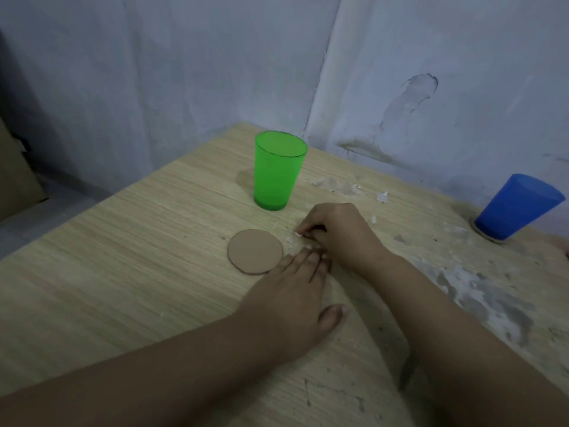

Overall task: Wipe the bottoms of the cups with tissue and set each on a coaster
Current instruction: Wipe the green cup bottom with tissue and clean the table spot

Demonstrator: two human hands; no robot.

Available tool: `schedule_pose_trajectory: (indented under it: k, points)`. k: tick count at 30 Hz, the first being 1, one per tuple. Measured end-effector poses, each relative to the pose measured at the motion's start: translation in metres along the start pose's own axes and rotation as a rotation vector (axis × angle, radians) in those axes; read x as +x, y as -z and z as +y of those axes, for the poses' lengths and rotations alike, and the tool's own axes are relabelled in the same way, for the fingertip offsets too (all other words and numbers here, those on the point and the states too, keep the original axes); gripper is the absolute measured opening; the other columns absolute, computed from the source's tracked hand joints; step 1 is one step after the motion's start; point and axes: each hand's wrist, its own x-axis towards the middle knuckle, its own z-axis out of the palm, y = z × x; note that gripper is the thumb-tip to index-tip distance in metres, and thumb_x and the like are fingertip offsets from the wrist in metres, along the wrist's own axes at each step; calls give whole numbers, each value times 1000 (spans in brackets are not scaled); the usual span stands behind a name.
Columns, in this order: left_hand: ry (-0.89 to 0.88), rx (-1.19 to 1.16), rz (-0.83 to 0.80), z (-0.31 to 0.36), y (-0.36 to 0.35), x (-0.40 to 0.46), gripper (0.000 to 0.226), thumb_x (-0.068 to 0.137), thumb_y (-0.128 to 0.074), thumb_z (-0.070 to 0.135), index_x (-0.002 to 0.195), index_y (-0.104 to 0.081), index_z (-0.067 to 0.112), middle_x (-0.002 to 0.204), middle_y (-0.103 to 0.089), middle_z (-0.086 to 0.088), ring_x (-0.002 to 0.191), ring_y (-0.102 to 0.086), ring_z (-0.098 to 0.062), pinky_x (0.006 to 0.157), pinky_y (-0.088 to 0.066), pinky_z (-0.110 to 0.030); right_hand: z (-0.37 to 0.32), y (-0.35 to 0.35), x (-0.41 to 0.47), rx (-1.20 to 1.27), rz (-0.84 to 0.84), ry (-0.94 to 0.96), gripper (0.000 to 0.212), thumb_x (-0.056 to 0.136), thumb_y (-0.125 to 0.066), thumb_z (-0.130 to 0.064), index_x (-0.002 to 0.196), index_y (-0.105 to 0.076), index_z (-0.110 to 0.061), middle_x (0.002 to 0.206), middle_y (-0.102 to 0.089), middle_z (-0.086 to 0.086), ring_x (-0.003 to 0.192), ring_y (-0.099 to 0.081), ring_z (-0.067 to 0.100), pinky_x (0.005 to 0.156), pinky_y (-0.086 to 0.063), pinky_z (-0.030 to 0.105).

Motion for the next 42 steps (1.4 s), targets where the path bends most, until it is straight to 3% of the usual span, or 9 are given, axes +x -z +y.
schedule_pose_trajectory:
  k: [3, 9, 13, 18, 26, 32, 37, 42]
  points:
    - [0, 20, -12, 1, -1, -1, 75, 95, -18, 57, 149, 3, 10, 159, 7, -7, 145, 12, -14, 112, 11, -26, 15, 11, -12, -50, -46, 8, 17, 80, -64, -2, 90, -75, -9, 93, -73, 7, 87, -67, 19, 72, -37, 6]
    - [12, 52, -5, 0, -4, -3, 74, 95, -15, 56, 149, 5, 9, 159, 9, -7, 145, 14, -14, 112, 13, -27, 11, -3, 15, -39, 81, -76, 20, 84, -58, -2, 96, -73, -5, 99, -72, 11, 92, -65, 24, 83, -44, 24]
    - [18, 65, -13, 1, -3, -3, 75, 95, -15, 57, 149, 6, 9, 159, 10, -8, 145, 13, -14, 113, 12, -28, 5, -4, 2, 110, 53, -9, 18, 80, -62, 4, 89, -75, -4, 92, -73, 11, 86, -67, 19, 78, -44, 14]
    - [14, 67, -26, 2, -3, -3, 75, 95, -14, 57, 149, 6, 9, 159, 11, -8, 145, 14, -14, 113, 12, -28, 17, 5, 6, 15, 34, -45, 18, 81, -61, 2, 91, -75, -5, 95, -74, 11, 89, -67, 21, 75, -39, 12]
    - [11, 96, 8, 1, -4, -3, 75, 95, -16, 56, 149, 3, 8, 159, 6, -9, 145, 10, -16, 113, 11, -27, 5, 1, 9, 32, -18, 80, 15, 78, -65, -1, 86, -76, -8, 89, -74, 8, 83, -67, 19, 77, -44, 18]
    - [1, 80, -1, -1, -4, -4, 75, 94, -14, 57, 149, 5, 9, 159, 10, -7, 145, 13, -14, 113, 12, -26, 32, 16, -2, -62, 26, -85, 22, 85, -55, 3, 95, -73, -4, 101, -72, 12, 94, -65, 24, 82, -41, 20]
    - [-2, 73, -6, 0, -4, -3, 75, 95, -14, 57, 149, 5, 9, 159, 10, -7, 145, 13, -14, 112, 13, -26, 28, 11, -18, -8, 42, -126, 20, 83, -58, 1, 94, -74, -5, 99, -72, 11, 92, -65, 22, 77, -37, 12]
    - [-3, 74, 17, 0, -6, -3, 75, 95, -16, 57, 149, 3, 8, 159, 8, -9, 145, 12, -15, 114, 11, -28, 19, 1, -25, 31, 49, -13, 19, 82, -62, -3, 96, -74, -9, 96, -72, 7, 87, -65, 16, 72, -36, 5]
